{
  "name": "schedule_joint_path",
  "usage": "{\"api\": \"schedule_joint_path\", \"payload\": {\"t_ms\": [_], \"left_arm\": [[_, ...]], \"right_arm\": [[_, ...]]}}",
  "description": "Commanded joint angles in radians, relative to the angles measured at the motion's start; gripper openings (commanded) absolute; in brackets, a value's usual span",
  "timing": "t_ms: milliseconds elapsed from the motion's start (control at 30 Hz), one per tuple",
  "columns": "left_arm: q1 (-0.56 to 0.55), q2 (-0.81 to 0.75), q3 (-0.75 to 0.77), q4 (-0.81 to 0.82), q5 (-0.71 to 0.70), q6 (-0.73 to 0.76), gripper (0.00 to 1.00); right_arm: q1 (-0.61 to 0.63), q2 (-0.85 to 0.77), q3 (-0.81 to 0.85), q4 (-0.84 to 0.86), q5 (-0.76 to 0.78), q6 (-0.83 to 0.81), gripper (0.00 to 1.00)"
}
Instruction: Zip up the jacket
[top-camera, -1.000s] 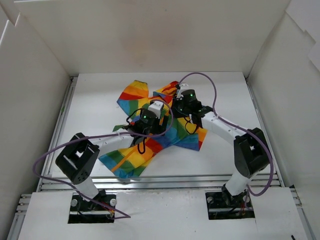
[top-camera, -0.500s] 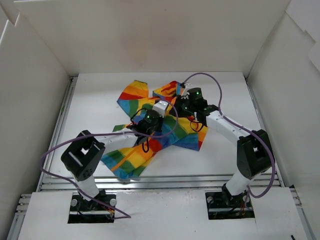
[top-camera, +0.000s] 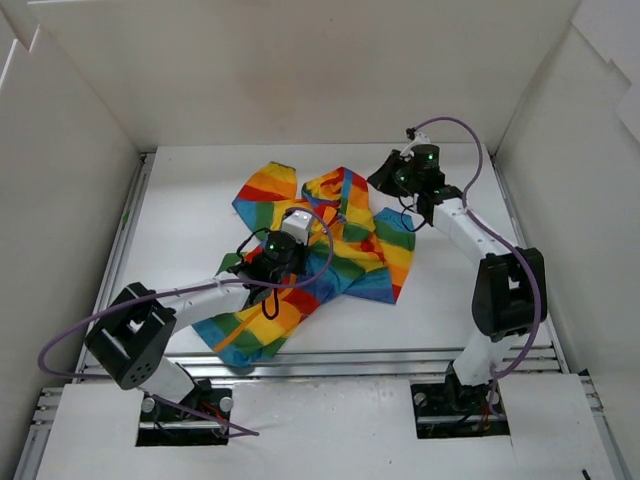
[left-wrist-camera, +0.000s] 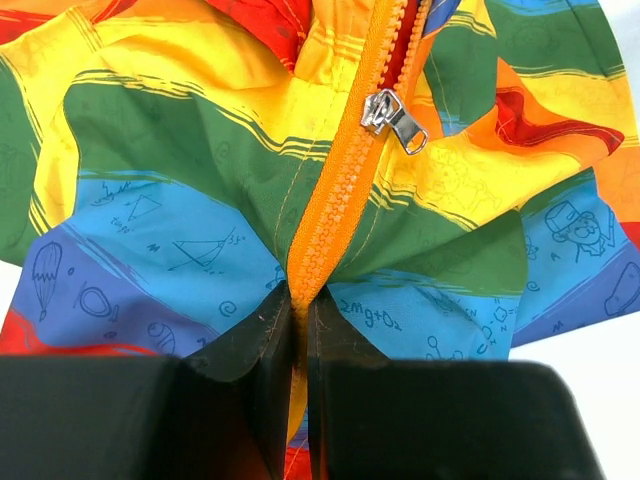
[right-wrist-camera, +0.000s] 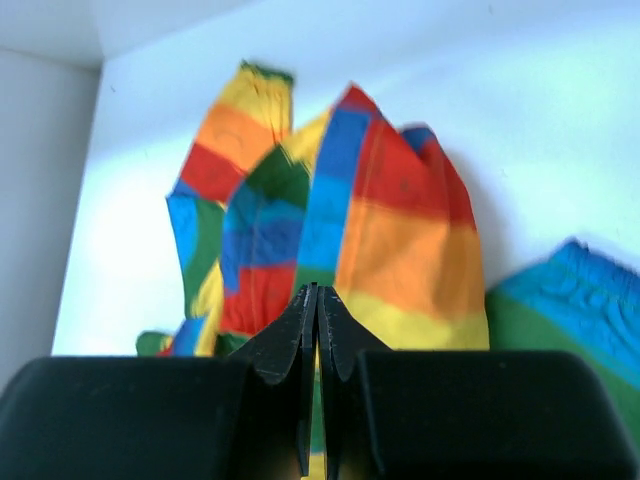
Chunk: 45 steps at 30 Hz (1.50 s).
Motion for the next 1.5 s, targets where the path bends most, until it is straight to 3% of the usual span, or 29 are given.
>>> {"api": "schedule_joint_path", "payload": {"t_ms": [0, 100, 200, 300, 433, 600, 767, 867, 1167, 1433, 1467], "left_arm": [[0.011, -0.012, 0.062, 0.054, 0.024, -0.001, 0.00], [0.011, 0.005, 0.097, 0.031, 0.036, 0.007, 0.00], [0.020, 0.012, 0.084, 0.058, 0.059, -0.012, 0.00], [0.030, 0.020, 0.083, 0.066, 0.084, -0.025, 0.00], [0.030, 0.014, 0.087, 0.069, 0.087, -0.030, 0.00], [0.030, 0.003, 0.093, 0.074, 0.087, -0.032, 0.00], [0.030, -0.020, 0.074, 0.074, 0.087, -0.035, 0.00], [0.030, -0.023, 0.074, 0.069, 0.087, -0.038, 0.00], [0.030, -0.034, 0.070, 0.077, 0.127, -0.044, 0.00], [0.030, -0.040, 0.057, 0.072, 0.129, -0.044, 0.00], [0.030, -0.041, 0.054, 0.075, 0.129, -0.045, 0.00]], "right_arm": [[0.014, 0.005, 0.099, 0.046, -0.067, -0.001, 0.00], [0.081, -0.066, 0.029, -0.028, -0.085, -0.094, 0.00], [0.138, -0.144, -0.111, 0.006, -0.128, -0.103, 0.00], [0.182, -0.144, -0.148, -0.012, -0.139, -0.125, 0.01], [0.230, -0.152, -0.156, -0.039, -0.093, -0.146, 0.43], [0.235, -0.124, -0.153, -0.039, -0.110, -0.122, 0.50], [0.242, -0.104, -0.159, -0.012, -0.104, -0.084, 0.44], [0.248, -0.091, -0.147, -0.011, -0.113, -0.076, 0.34], [0.256, -0.058, -0.134, -0.006, -0.095, -0.067, 0.35], [0.258, -0.055, -0.140, 0.041, -0.064, -0.055, 0.14], [0.259, -0.057, -0.139, 0.038, -0.052, -0.056, 0.06]]}}
